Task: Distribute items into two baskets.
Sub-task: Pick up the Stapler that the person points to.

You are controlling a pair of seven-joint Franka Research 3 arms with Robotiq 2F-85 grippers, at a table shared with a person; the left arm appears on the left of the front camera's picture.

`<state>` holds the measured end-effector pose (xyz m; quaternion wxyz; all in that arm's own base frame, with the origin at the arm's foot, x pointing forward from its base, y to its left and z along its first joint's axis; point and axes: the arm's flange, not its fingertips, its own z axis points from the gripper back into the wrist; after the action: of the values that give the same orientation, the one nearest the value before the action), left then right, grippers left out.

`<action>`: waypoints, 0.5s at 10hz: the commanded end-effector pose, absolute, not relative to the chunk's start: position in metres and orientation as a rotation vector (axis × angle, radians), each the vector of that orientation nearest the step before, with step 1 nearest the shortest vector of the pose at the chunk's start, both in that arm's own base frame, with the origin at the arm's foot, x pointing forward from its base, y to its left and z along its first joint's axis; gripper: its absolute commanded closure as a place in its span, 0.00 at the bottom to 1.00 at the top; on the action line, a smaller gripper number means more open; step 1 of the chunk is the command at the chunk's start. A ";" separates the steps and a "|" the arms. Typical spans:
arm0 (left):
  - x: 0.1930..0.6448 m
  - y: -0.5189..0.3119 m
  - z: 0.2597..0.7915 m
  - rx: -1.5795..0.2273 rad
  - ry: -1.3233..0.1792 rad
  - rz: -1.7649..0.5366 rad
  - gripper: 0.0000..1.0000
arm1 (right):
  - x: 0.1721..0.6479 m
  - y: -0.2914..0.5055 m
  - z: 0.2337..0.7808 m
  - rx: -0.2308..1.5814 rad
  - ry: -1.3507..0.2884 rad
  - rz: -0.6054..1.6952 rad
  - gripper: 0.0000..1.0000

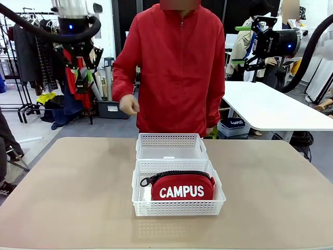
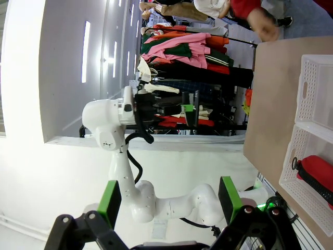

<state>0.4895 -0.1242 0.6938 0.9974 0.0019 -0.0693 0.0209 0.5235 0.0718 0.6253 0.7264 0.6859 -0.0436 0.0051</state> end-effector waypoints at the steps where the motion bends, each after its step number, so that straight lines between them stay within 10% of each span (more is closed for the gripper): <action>1: 0.496 -0.128 0.718 0.020 -0.154 0.015 1.00 | 0.523 0.072 0.629 1.521 -0.088 0.000 0.00; 5: 0.487 -0.124 0.741 -0.019 -0.216 -0.013 1.00 | 0.523 0.072 0.629 1.521 -0.088 0.000 0.00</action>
<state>0.4876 -0.1301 0.7401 0.9944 -0.0084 -0.1047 0.0074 0.5235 0.0718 0.6253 0.7264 0.6859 -0.0436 0.0051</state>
